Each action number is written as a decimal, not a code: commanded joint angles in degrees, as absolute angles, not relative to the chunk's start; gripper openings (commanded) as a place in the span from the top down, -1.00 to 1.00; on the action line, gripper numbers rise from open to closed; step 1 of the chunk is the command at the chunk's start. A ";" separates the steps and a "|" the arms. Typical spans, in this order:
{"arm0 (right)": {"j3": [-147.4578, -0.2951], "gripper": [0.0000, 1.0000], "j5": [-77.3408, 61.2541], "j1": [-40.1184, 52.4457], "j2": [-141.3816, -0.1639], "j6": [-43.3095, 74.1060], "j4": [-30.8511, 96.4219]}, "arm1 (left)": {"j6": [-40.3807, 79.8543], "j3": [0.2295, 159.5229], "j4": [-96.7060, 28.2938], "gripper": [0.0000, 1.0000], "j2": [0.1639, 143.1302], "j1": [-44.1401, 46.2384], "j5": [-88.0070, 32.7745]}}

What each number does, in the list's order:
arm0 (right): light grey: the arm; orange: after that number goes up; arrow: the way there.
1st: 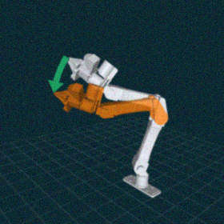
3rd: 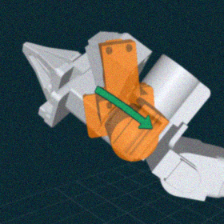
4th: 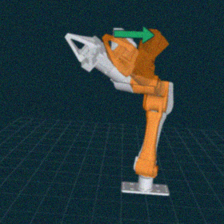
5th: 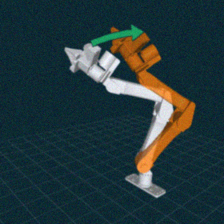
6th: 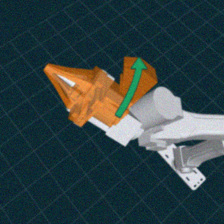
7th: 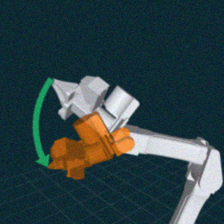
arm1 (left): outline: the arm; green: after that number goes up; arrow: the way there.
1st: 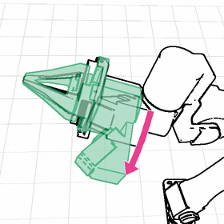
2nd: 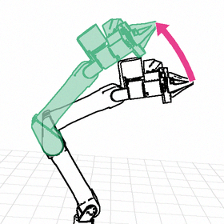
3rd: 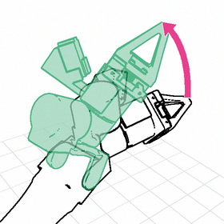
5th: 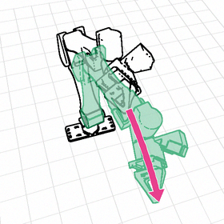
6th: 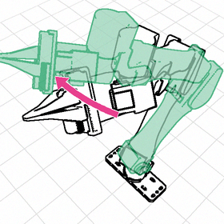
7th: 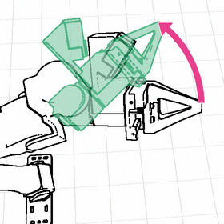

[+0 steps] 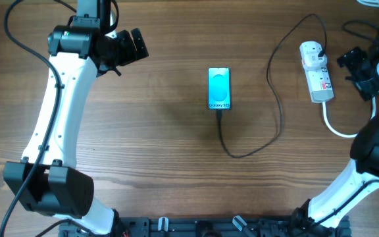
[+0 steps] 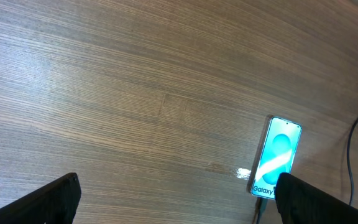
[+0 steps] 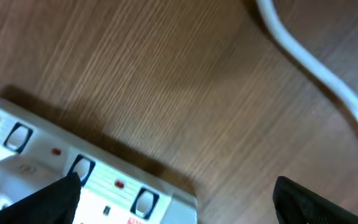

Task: Plug charger to phone and switch on socket

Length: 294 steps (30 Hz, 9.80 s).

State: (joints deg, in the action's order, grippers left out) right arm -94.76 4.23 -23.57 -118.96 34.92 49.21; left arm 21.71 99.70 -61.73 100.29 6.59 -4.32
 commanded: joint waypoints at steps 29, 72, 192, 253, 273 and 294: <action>-95.13 -0.99 -1.58 -19.22 -128.07 34.44 44.27 | 20.82 99.59 -61.76 -1.00 100.64 6.52 -3.53; -95.13 -0.99 -11.75 -14.57 -128.07 26.92 44.88 | 20.82 99.59 -61.76 -1.00 100.64 6.52 -3.53; -0.30 -0.99 -3.01 -2.59 -0.19 -1.34 -0.01 | 20.82 99.59 -61.76 -1.00 100.64 6.52 -3.53; -0.30 -0.99 -3.01 -2.59 -0.21 -1.34 -0.03 | 6.20 11.88 -15.16 -1.00 7.94 4.19 -0.86; -0.30 -0.99 -3.01 -2.59 -0.21 -1.34 -0.03 | 1.67 0.32 -4.27 -1.00 0.16 -4.84 -3.70; -0.30 -0.99 -3.01 -2.59 -0.21 -1.32 -0.03 | -7.16 0.32 -4.34 -1.00 0.58 -4.84 -3.20</action>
State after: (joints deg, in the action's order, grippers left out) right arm -0.45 -3.79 -2.87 -0.73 -2.17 0.01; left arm -1.72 0.73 -4.10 0.80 -4.36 -3.33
